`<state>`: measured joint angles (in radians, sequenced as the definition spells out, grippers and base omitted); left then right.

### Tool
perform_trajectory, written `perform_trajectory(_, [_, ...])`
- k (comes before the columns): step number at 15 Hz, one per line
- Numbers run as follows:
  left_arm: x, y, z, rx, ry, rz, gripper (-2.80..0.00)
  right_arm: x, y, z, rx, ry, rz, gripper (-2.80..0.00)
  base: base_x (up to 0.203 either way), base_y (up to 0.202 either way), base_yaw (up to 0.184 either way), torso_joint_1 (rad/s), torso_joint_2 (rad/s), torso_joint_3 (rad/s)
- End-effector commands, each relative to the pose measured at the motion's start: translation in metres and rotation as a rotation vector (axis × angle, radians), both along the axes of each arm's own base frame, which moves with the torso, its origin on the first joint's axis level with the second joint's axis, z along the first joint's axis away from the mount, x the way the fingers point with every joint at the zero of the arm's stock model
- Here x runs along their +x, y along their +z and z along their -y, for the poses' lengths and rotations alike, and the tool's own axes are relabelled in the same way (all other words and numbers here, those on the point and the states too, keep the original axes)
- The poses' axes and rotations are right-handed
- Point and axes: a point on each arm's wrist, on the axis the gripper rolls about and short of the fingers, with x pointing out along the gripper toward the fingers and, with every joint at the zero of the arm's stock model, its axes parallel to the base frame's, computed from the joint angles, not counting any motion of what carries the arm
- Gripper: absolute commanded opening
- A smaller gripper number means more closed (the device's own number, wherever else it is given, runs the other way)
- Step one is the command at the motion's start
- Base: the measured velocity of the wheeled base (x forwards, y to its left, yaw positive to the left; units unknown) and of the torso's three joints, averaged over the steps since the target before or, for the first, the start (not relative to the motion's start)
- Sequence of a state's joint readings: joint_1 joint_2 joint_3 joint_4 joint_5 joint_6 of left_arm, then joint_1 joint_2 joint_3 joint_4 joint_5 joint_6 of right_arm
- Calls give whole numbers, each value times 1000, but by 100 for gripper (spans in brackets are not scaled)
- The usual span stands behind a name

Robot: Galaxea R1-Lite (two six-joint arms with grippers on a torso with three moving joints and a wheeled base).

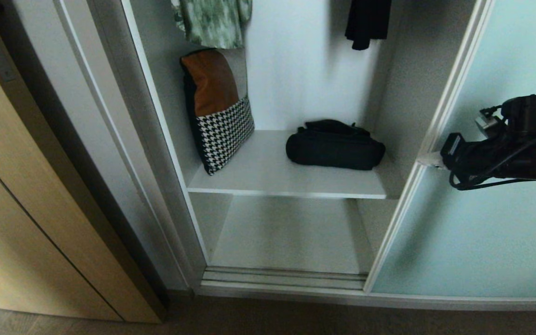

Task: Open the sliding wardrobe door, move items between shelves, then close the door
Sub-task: Close the door

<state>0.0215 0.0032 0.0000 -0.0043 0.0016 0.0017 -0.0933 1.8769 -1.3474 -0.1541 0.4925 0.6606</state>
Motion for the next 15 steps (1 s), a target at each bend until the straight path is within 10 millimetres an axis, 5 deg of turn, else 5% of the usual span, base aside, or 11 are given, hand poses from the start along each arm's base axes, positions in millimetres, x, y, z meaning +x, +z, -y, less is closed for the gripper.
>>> perform_trajectory(1, [0,0,0,0,0,-1,-280,-13,14,-38,-16,76,35,-280,0,0,0,0,0,0])
perform_trajectory(4, [0,0,0,0,0,-1,-280,-34,29,-79,-43,146,81,-280,0,0,0,0,0,0])
perform_trajectory(11, [0,0,0,0,0,-1,-280,-131,63,-68,93,103,116,-280,0,0,0,0,0,0])
perform_trajectory(15, [0,0,0,0,0,-1,-280,-123,48,-69,200,60,1,-280,0,0,0,0,0,0])
